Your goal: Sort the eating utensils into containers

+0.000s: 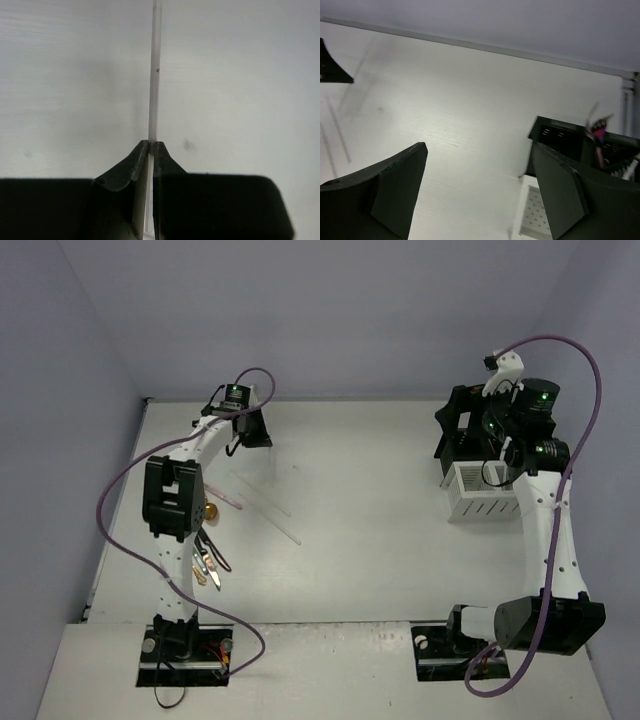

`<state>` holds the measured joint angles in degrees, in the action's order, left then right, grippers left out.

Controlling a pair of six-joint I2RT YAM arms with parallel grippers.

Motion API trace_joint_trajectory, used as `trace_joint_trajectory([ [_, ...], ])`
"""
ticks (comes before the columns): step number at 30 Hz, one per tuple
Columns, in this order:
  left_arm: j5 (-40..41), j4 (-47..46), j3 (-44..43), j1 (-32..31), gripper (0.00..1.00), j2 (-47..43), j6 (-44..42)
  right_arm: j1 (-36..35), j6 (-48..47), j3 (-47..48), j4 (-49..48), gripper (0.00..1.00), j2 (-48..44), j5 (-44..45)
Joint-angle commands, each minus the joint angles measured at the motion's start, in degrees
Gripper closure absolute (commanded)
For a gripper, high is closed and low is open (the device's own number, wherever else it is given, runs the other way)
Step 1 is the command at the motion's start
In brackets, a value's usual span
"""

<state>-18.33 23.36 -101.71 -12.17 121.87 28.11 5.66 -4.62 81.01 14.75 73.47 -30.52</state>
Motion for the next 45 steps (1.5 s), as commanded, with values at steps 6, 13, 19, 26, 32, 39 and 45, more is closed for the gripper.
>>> trace_joint_trajectory([
  [6,-19.7,-31.7,25.3,-7.1,1.00,-28.5,-9.1,-15.0,11.2,4.1,-5.7,0.00,8.1,-7.3],
  [13,-25.0,-35.9,28.7,-7.8,1.00,-33.1,-2.5,-18.4,24.3,5.9,-14.1,0.04,16.3,-19.7],
  [19,-25.6,-36.0,30.1,-8.3,1.00,-35.4,-0.7,-22.1,28.0,9.0,-19.3,0.04,20.8,-19.7],
  [26,-26.4,-36.0,33.5,-8.5,1.00,-37.8,0.5,-23.9,31.7,11.5,-22.3,0.10,25.1,-20.0],
  [32,-26.9,-36.0,34.6,-8.9,1.00,-39.1,1.4,-24.8,32.4,12.9,-23.2,0.15,27.3,-20.2],
  [39,-26.6,-36.0,34.7,-9.8,1.00,-39.3,2.4,-25.8,33.3,14.4,-24.2,0.37,29.0,-19.9],
  [45,-26.3,-35.4,35.2,-10.3,1.00,-39.4,2.3,-26.3,33.7,14.9,-25.0,0.60,29.9,-20.3],
])
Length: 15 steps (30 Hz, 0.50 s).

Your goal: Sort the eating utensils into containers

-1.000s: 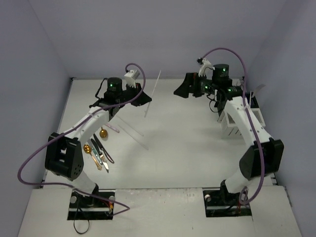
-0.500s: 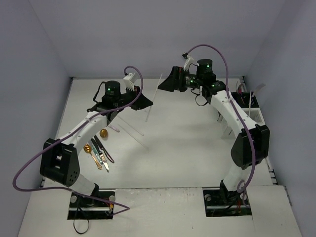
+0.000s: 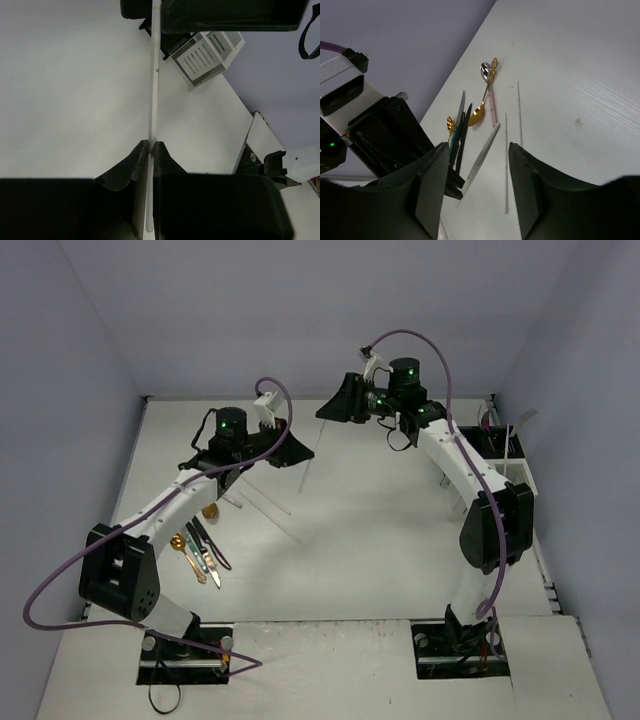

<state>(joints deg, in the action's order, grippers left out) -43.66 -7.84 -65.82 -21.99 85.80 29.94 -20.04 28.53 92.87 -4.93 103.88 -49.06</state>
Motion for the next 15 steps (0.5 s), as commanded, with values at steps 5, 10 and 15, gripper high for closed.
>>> trace_joint_trajectory([
  [5,0.5,-0.3,-1.1,-0.6,0.83,-3.7,-1.4,-0.7,0.1,2.5,-5.5,1.00,-1.5,-1.9],
  [10,7.5,8.3,-2.9,0.1,0.14,-5.6,-3.4,2.4,-3.1,0.8,-4.7,1.00,-5.6,-2.9],
  [15,14.2,26.2,-10.4,5.5,0.08,-5.6,-9.7,16.0,-15.8,3.9,9.2,1.00,-13.2,-2.7],
])
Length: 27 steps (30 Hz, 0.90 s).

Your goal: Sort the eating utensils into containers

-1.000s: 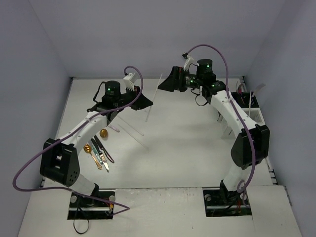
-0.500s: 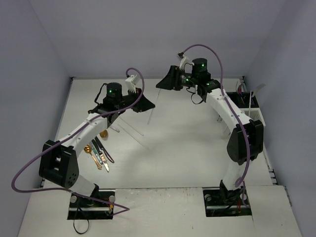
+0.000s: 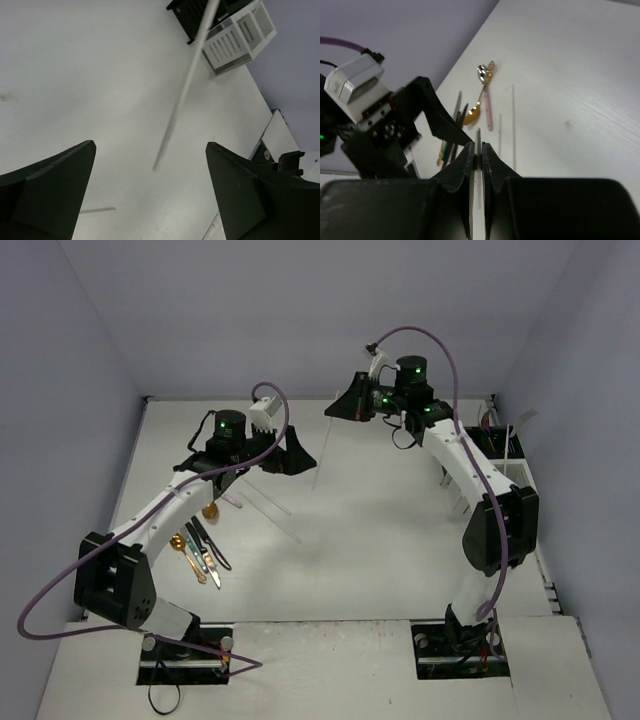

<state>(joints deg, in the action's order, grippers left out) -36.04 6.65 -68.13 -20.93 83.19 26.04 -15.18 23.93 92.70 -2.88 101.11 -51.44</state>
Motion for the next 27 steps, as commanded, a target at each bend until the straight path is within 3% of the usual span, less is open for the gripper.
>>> trace_joint_trajectory([
  [1,5.0,12.9,-9.2,6.6,0.08,-2.3,-6.1,13.9,-15.6,5.0,10.9,1.00,-11.9,1.3],
  [4,-0.5,13.9,-10.3,12.8,0.08,-0.1,-3.6,22.2,-27.0,5.7,18.5,1.00,-17.3,7.2],
  [7,4.9,21.2,-14.1,14.1,0.08,3.0,-4.6,25.7,-40.7,6.4,26.4,1.00,-22.7,19.5],
  [11,9.6,20.3,-13.3,14.1,0.08,2.6,-4.7,26.3,-48.7,3.9,28.6,1.00,-27.3,36.3],
  [15,10.5,18.6,-13.0,14.1,0.08,2.0,-6.3,27.1,-52.1,1.1,28.7,1.00,-27.4,47.1],
  [20,14.7,22.5,-17.1,13.3,0.08,3.9,-12.2,28.3,-53.1,1.3,28.5,1.00,-23.8,49.2],
  [27,19.2,22.8,-16.0,12.7,0.08,0.6,-16.6,30.9,-51.5,-0.2,24.9,1.00,-18.6,42.2],
])
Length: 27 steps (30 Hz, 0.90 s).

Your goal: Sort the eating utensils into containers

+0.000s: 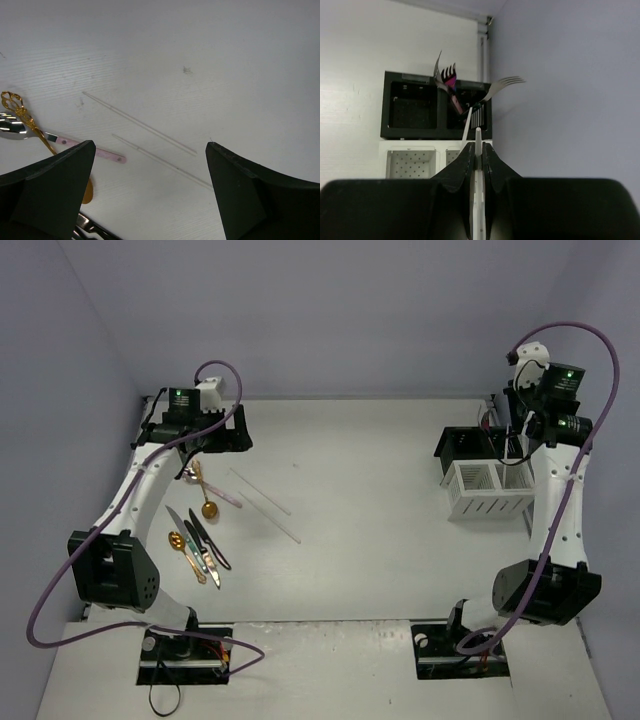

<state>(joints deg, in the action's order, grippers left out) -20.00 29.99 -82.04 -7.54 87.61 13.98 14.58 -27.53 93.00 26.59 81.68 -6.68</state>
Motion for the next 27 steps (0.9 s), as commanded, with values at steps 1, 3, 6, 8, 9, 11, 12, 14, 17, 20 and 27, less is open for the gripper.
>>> trace_joint_trajectory([
  [1,3.3,-0.5,-1.9,-0.8,0.08,-4.1,-5.5,1.2,0.4,-1.1,-5.6,1.00,1.3,-3.0],
  [3,4.4,-0.3,-1.8,-1.2,0.08,-5.0,-6.5,1.8,0.7,-2.3,-6.9,1.00,1.6,-4.4],
  [6,7.0,-0.4,-1.8,-2.5,0.08,-6.5,-7.8,3.0,1.0,-4.7,-9.9,1.00,1.0,-7.5],
  [8,8.6,-0.3,-1.8,-3.1,0.08,-7.0,-7.8,3.6,0.9,-6.4,-11.9,1.00,0.6,-9.0],
  [9,9.4,-0.4,-1.9,-3.3,0.08,-7.3,-7.5,4.0,1.0,-7.3,-12.7,1.00,0.4,-9.9],
  [11,10.6,-0.6,-1.5,-3.8,0.08,-7.6,-5.6,4.5,1.1,-7.8,-14.0,1.00,0.0,-11.1],
  [12,10.9,-0.8,-1.2,-3.8,0.08,-7.7,-4.8,4.7,1.2,-7.8,-14.3,1.00,-0.1,-11.6],
  [14,9.0,-1.9,-0.2,-3.9,0.08,-8.2,-4.3,4.9,1.3,-7.5,-14.4,1.00,-0.2,-12.3],
  [17,6.0,-4.7,1.7,-4.0,0.08,-9.5,-4.8,5.5,0.9,-8.1,-14.9,1.00,-0.6,-14.1],
  [20,6.6,-8.6,4.4,-3.9,0.08,-10.8,-5.9,6.8,1.3,-8.7,-15.5,1.00,-0.4,-15.9],
  [27,8.9,-7.4,5.5,-4.2,0.08,-10.7,-6.0,9.8,1.5,-13.2,-17.9,1.00,-0.6,-21.2],
])
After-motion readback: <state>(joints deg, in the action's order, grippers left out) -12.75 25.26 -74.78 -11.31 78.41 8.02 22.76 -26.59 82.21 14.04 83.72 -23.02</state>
